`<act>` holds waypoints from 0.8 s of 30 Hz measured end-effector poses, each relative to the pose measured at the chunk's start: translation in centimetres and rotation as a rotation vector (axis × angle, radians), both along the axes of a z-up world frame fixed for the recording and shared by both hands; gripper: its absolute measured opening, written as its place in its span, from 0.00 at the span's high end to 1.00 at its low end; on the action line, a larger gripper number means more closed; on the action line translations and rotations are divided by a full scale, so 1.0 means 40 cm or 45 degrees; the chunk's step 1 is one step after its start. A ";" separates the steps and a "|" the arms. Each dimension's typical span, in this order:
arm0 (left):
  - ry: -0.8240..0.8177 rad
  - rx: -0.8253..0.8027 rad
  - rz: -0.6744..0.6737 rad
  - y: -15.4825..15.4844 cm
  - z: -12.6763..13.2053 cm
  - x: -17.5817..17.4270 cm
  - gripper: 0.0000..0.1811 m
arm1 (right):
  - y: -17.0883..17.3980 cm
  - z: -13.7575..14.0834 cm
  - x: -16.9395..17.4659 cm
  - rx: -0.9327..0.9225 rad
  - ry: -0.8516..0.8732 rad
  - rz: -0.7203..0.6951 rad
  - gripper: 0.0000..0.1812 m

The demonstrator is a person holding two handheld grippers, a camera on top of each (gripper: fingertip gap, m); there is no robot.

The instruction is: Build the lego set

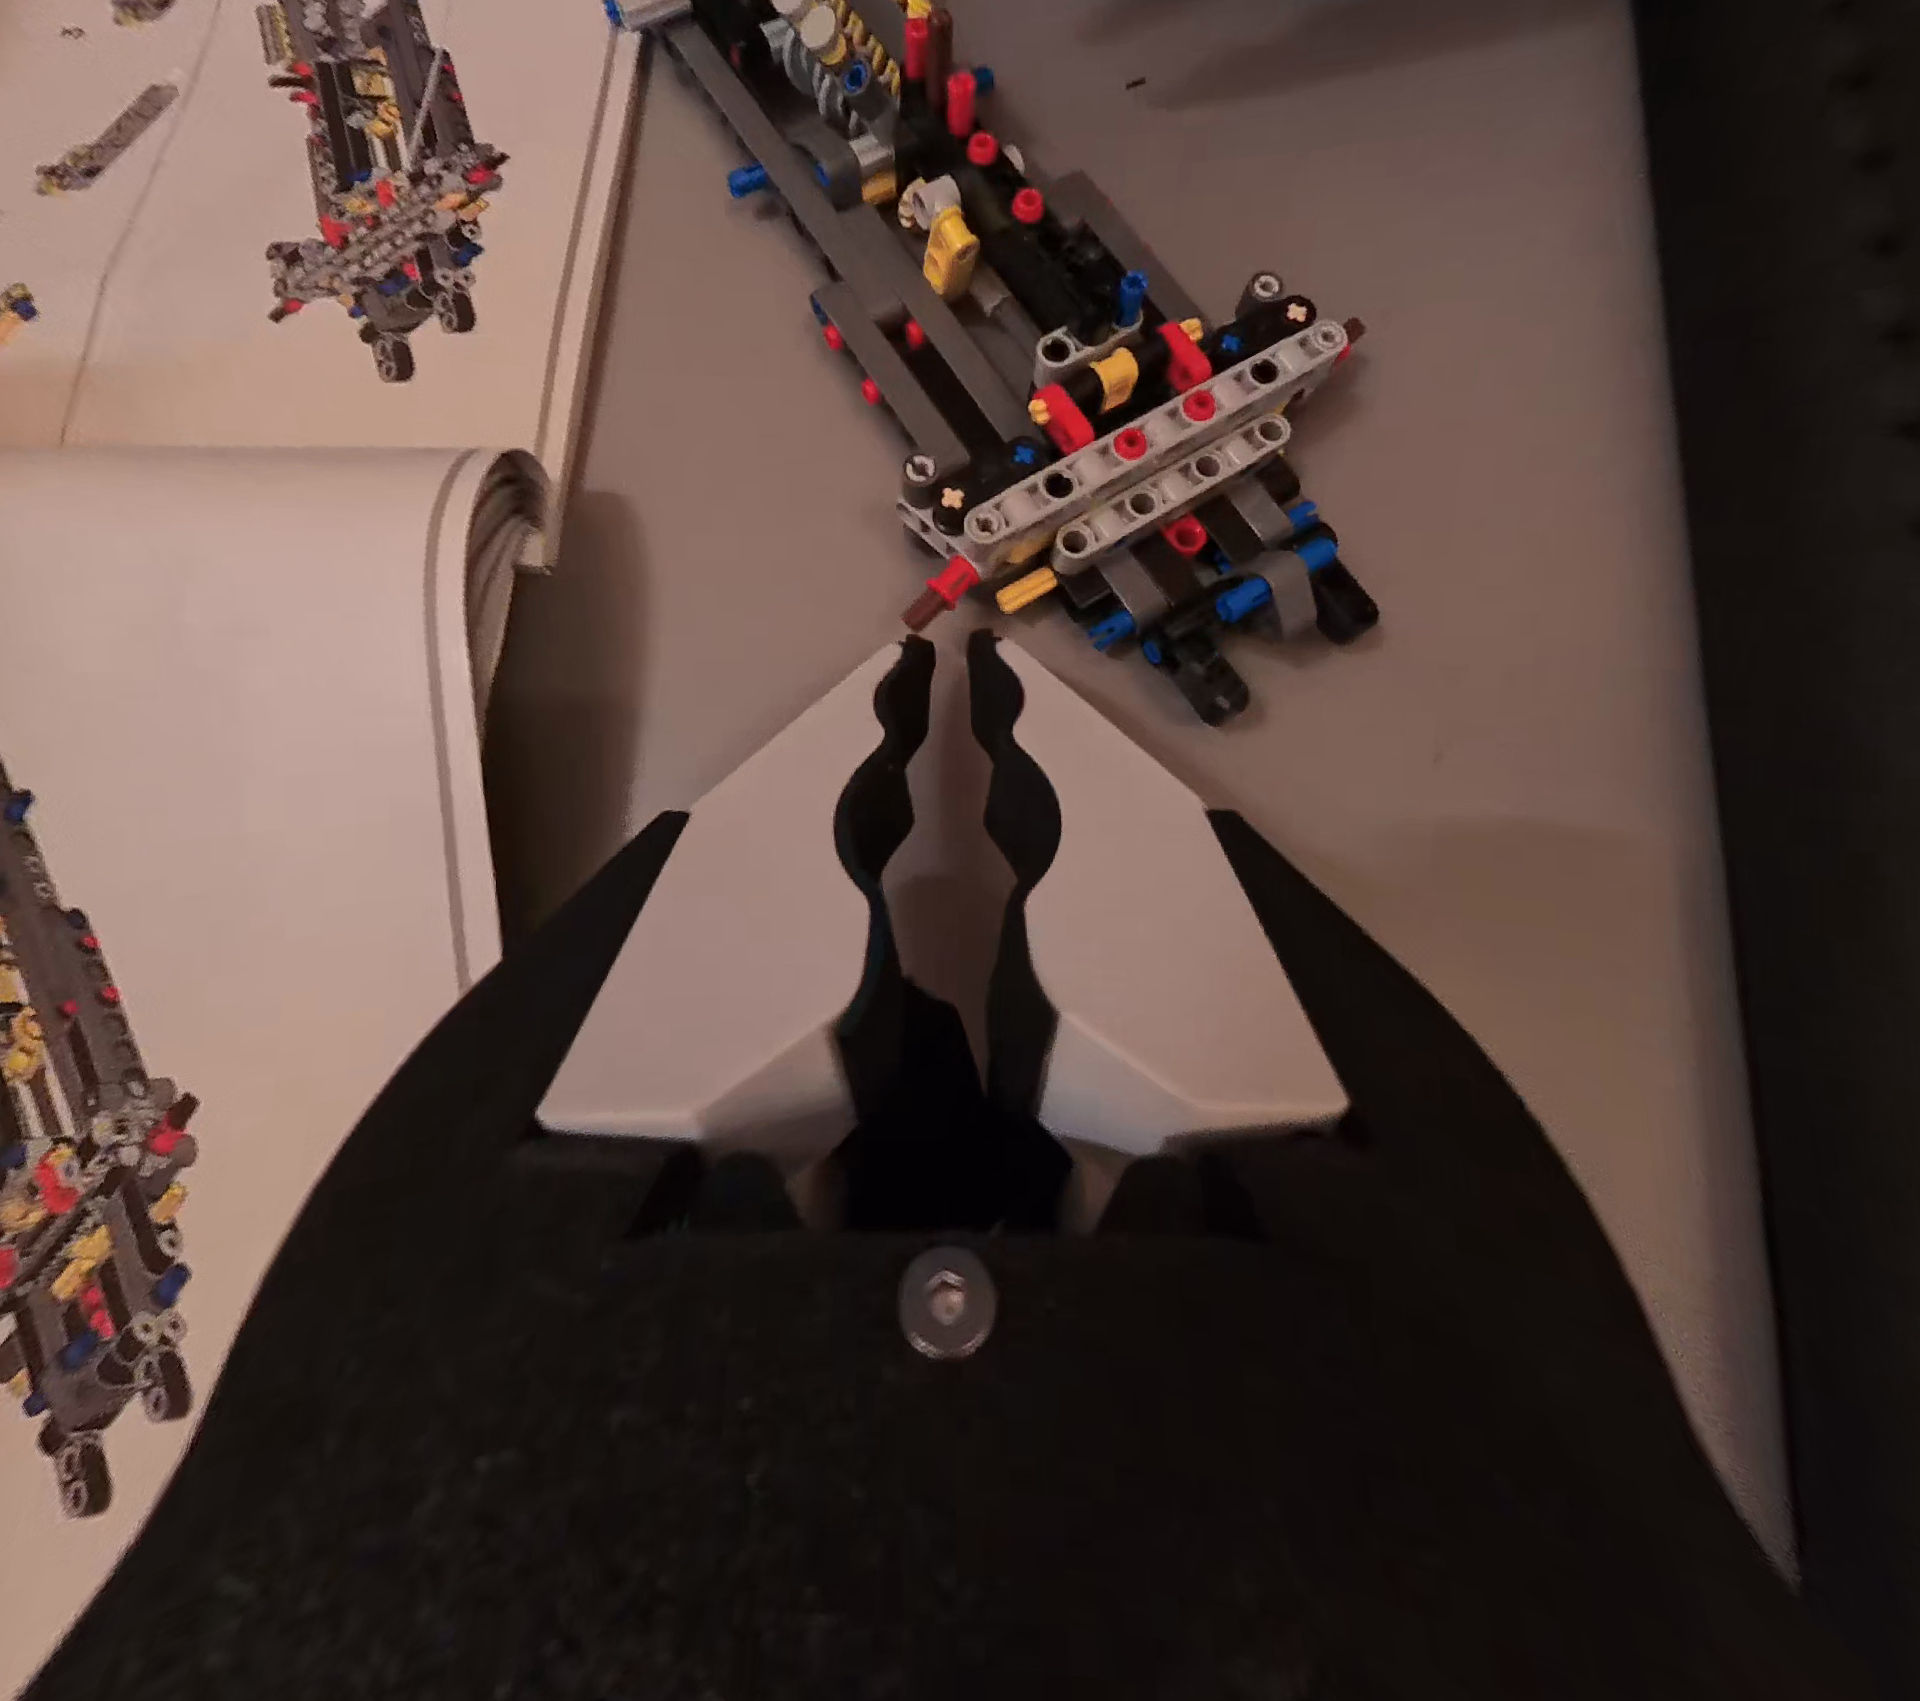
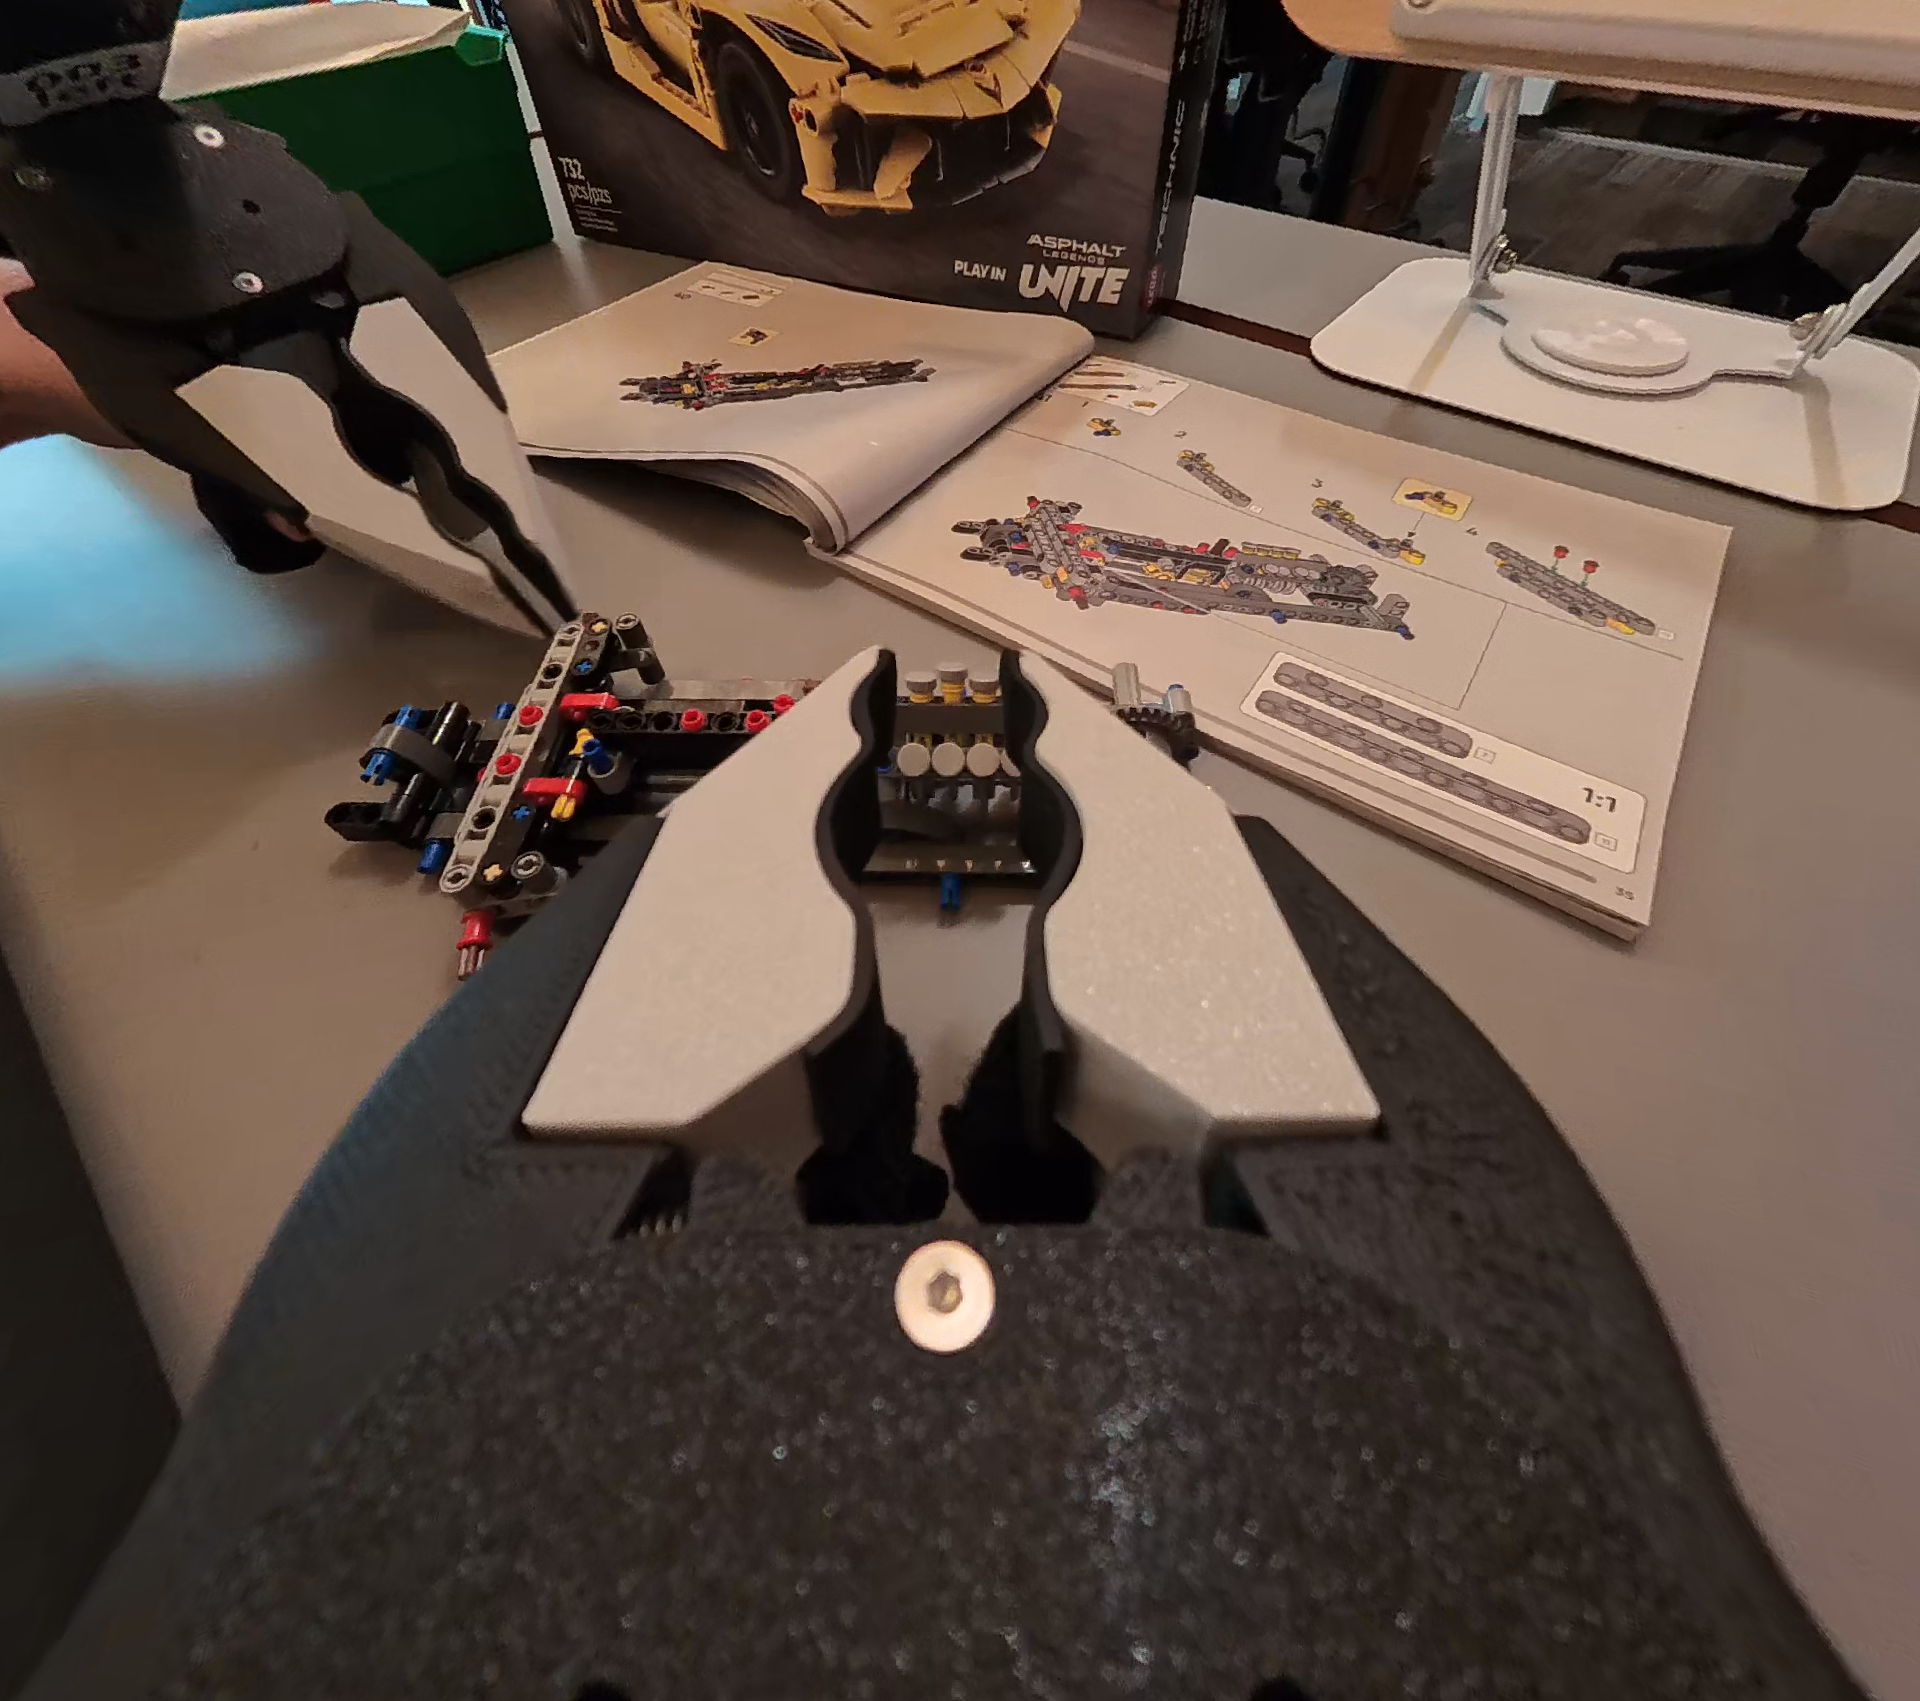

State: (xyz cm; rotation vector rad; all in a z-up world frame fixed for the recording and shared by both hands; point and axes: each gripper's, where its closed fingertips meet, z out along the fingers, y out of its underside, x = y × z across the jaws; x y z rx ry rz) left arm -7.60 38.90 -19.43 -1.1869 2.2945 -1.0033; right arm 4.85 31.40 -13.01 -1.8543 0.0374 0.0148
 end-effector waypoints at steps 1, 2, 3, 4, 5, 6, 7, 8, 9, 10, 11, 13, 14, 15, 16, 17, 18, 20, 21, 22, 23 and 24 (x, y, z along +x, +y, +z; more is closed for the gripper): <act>-0.020 0.002 0.009 0.002 0.003 0.006 0.97 | 0.001 -0.001 -0.002 -0.004 -0.005 0.003 0.90; -0.030 -0.001 0.016 0.003 0.005 0.011 0.97 | 0.001 -0.003 -0.004 -0.008 -0.008 0.008 0.90; -0.037 -0.008 0.022 0.004 0.008 0.014 0.98 | 0.002 -0.005 -0.007 -0.012 -0.009 0.015 0.90; -0.053 -0.008 0.032 0.006 0.012 0.020 0.98 | 0.004 -0.007 -0.010 -0.016 -0.007 0.024 0.90; -0.076 -0.001 0.044 0.009 0.015 0.026 0.98 | 0.005 -0.008 -0.015 -0.019 -0.007 0.035 0.90; -0.088 0.007 0.052 0.011 0.017 0.031 0.98 | 0.006 -0.010 -0.018 -0.024 -0.010 0.043 0.90; -0.086 0.015 0.054 0.012 0.014 0.033 0.98 | 0.007 -0.013 -0.021 -0.031 -0.016 0.050 0.90; -0.081 0.026 0.056 0.014 0.010 0.034 0.98 | 0.008 -0.016 -0.025 -0.039 -0.020 0.058 0.90; -0.079 0.038 0.060 0.016 0.008 0.035 0.98 | 0.010 -0.019 -0.029 -0.046 -0.024 0.067 0.90; -0.081 0.042 0.059 0.015 0.008 0.035 0.98 | 0.011 -0.021 -0.032 -0.052 -0.027 0.076 0.90; -0.088 0.043 0.060 0.015 0.010 0.036 0.98 | 0.011 -0.023 -0.035 -0.057 -0.032 0.080 0.90; -0.097 0.046 0.068 0.017 0.013 0.039 0.98 | 0.012 -0.023 -0.038 -0.058 -0.046 0.085 0.90; -0.094 0.055 0.071 0.022 0.013 0.038 0.98 | 0.012 -0.023 -0.038 -0.058 -0.050 0.086 0.90; -0.082 0.053 0.065 0.023 0.012 0.032 0.98 | 0.012 -0.024 -0.038 -0.059 -0.050 0.086 0.90; -0.055 0.032 0.048 0.019 0.011 0.022 0.98 | 0.012 -0.024 -0.038 -0.060 -0.046 0.086 0.90; -0.025 0.008 0.031 0.014 0.008 0.013 0.98 | 0.012 -0.024 -0.037 -0.059 -0.041 0.085 0.90; -0.007 -0.009 0.020 0.008 0.006 0.007 0.99 | 0.011 -0.023 -0.037 -0.057 -0.038 0.084 0.90; 0.004 -0.013 -0.009 -0.007 0.000 0.005 0.99 | 0.011 -0.023 -0.037 -0.055 -0.036 0.085 0.90; -0.001 0.007 -0.009 -0.010 -0.005 0.009 0.99 | 0.012 -0.024 -0.038 -0.060 -0.037 0.088 0.90; -0.003 0.032 -0.003 -0.010 -0.011 0.014 0.99 | 0.013 -0.028 -0.041 -0.069 -0.042 0.092 0.90; 0.000 0.052 0.001 -0.009 -0.017 0.017 0.99 | 0.013 -0.032 -0.049 -0.081 -0.043 0.113 0.90; -0.001 0.063 0.006 -0.008 -0.020 0.021 0.99 | 0.015 -0.035 -0.065 -0.095 -0.028 0.149 0.89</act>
